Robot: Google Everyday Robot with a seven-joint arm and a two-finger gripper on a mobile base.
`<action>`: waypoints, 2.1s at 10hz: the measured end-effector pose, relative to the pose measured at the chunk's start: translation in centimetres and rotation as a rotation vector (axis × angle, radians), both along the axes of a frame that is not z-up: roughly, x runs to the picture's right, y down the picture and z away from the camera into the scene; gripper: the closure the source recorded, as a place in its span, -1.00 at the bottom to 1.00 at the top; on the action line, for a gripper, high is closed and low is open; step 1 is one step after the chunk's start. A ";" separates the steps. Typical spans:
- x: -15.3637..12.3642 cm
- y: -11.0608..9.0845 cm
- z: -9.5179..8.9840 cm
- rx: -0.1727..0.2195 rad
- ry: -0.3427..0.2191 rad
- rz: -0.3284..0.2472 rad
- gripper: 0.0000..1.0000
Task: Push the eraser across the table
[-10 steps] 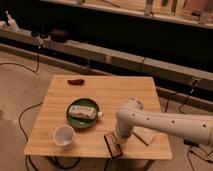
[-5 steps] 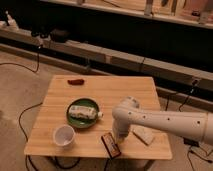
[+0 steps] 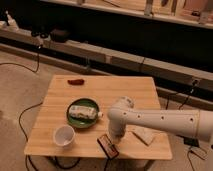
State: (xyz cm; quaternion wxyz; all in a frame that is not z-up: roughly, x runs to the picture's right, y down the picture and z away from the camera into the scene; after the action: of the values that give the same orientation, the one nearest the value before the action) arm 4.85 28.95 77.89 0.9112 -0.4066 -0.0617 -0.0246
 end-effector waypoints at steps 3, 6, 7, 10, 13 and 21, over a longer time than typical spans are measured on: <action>-1.4 0.4 0.1 -0.009 -0.016 -0.025 0.91; -2.3 0.3 0.4 -0.015 -0.022 -0.039 0.91; -2.7 0.3 0.5 -0.016 -0.027 -0.043 0.91; -3.7 0.7 0.5 -0.023 -0.045 -0.068 0.91; -4.6 1.1 0.3 -0.024 -0.062 -0.098 0.91; -5.2 0.8 0.5 -0.040 -0.061 -0.068 0.91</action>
State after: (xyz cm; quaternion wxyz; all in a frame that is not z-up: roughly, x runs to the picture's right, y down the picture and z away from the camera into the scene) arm -0.35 29.73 78.35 0.8992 -0.4257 -0.0760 -0.0664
